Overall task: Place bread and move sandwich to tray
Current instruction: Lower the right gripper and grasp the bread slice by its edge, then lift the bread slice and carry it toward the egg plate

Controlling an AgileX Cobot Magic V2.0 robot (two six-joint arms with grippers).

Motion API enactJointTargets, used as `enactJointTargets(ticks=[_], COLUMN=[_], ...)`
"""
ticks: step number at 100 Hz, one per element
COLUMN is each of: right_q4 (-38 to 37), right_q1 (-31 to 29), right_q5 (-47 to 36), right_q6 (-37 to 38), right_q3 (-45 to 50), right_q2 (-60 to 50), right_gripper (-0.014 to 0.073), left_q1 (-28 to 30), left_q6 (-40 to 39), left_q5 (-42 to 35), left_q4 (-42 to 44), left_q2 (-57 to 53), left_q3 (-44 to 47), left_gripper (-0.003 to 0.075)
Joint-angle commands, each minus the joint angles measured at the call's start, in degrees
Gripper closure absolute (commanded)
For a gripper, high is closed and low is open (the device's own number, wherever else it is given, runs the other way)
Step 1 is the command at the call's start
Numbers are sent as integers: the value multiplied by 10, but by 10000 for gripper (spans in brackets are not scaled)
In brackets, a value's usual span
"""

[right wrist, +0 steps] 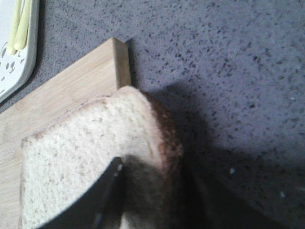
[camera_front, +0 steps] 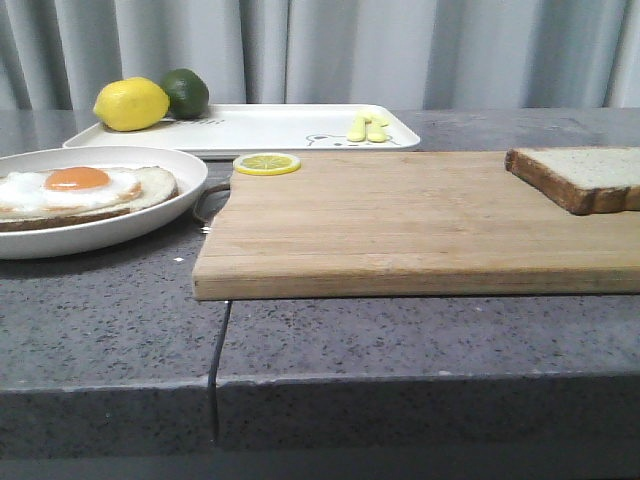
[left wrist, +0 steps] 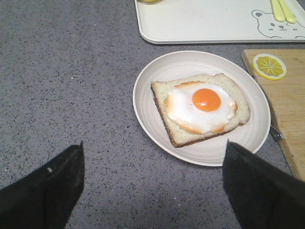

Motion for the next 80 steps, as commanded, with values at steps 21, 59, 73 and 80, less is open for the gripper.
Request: enactJointTargets(ticks=[21,59,73,80], right_q4=[23,70,78,90], right_q1=[-2,0,23,45], right_q5=[12,76,80,79], right_q6=[-9,17,45,55], right_q3=[-14,-15,-15,-15], right_q2=[-21,-139,-189,-207], right_gripper=[663,652,652,652], left_q1=[-3,-3,-3,-3], left_q6=[0,0,0,0], left_q5=[-35,-35,-35,-35], left_q4=[-7,-7,-7,-7], left_q2=[5,5,5,5], left_q3=[-19,-19,-19,-19], left_gripper=[165,165,165,165])
